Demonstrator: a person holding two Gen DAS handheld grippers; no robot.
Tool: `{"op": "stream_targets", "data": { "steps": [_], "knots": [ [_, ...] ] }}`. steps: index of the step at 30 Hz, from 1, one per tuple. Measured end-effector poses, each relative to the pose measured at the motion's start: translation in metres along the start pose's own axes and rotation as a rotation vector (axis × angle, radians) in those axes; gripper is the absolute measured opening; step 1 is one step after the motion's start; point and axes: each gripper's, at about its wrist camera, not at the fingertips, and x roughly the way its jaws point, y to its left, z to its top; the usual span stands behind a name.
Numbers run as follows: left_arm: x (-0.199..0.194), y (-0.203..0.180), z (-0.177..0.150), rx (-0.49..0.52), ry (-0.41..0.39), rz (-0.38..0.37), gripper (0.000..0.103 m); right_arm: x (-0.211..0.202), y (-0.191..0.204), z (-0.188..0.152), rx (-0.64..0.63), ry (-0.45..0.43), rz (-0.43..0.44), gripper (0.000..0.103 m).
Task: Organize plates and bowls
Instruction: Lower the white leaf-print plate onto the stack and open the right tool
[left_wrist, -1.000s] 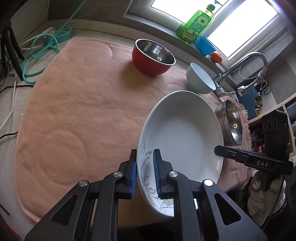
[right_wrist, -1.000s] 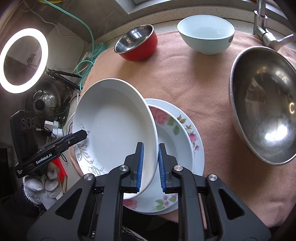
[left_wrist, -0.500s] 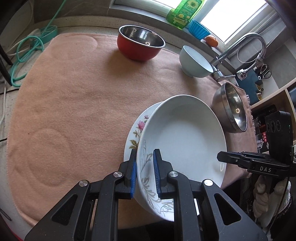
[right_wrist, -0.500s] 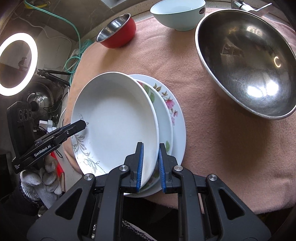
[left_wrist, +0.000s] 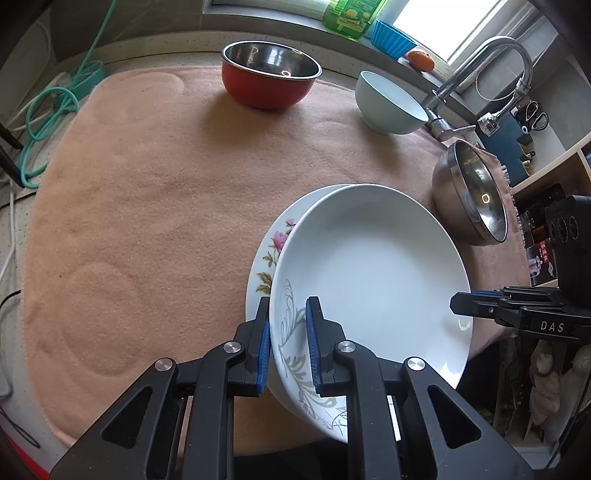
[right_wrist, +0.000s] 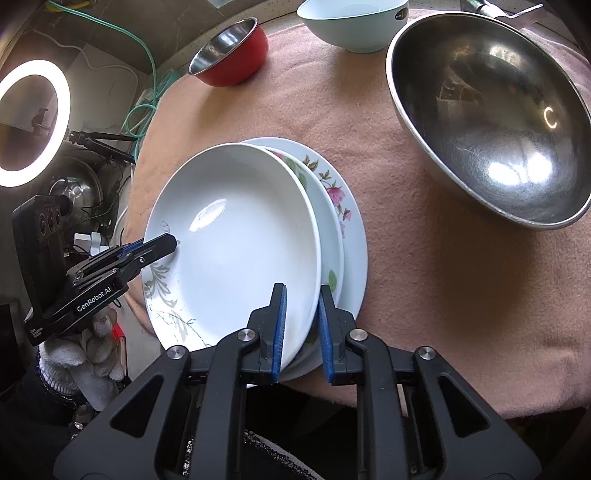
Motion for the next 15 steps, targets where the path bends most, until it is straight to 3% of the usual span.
{"op": "stream_targets", "data": {
  "steps": [6,15],
  "knots": [
    [0.0018,-0.0010,0.0004,-0.002,0.003,0.005,0.014,-0.0011,0.0070,0.0023,-0.042,-0.006,-0.051,0.018],
    [0.0027,-0.0058,0.0023,0.030,0.017,0.025,0.014,-0.0016,0.0045,0.0031,-0.034,0.000,-0.048,0.018]
  ]
}}
